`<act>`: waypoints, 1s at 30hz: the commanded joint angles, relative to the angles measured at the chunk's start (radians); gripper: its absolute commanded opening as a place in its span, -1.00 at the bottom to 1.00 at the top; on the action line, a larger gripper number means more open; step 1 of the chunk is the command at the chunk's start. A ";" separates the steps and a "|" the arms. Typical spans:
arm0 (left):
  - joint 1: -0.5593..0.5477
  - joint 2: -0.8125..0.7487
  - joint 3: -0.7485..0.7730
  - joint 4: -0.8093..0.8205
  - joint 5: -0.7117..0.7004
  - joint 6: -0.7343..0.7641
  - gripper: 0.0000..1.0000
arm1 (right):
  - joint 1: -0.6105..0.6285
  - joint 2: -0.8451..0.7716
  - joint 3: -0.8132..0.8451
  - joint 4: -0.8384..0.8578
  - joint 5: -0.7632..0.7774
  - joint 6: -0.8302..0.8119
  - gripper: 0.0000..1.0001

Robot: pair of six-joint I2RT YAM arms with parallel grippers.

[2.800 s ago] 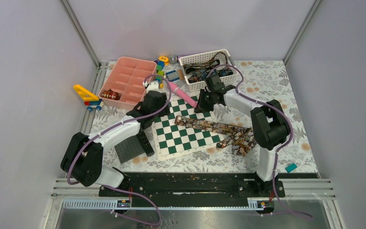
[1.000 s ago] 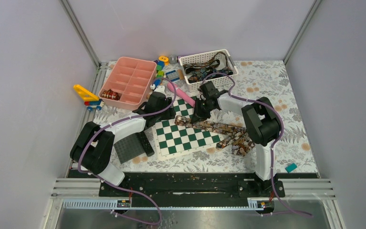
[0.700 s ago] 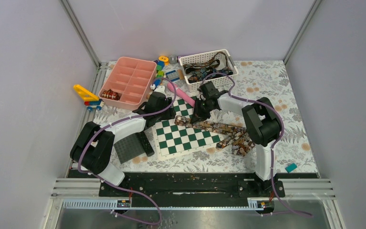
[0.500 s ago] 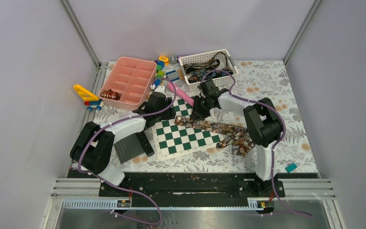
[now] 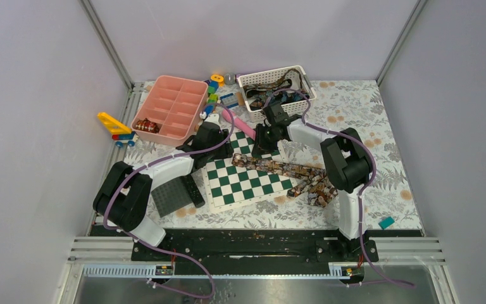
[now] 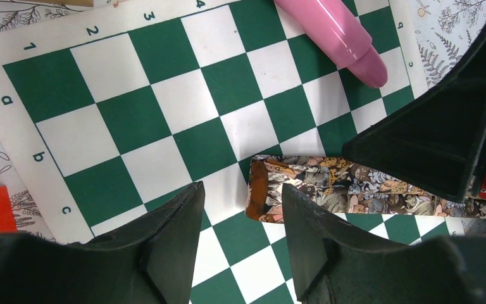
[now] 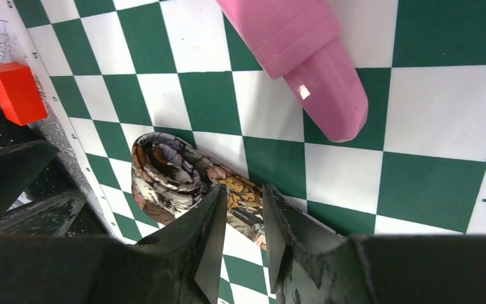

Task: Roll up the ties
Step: Roll the tie at the center of the board.

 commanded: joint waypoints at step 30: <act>0.005 0.016 0.040 0.059 0.044 0.001 0.01 | 0.011 0.008 -0.019 -0.024 -0.070 -0.029 -0.41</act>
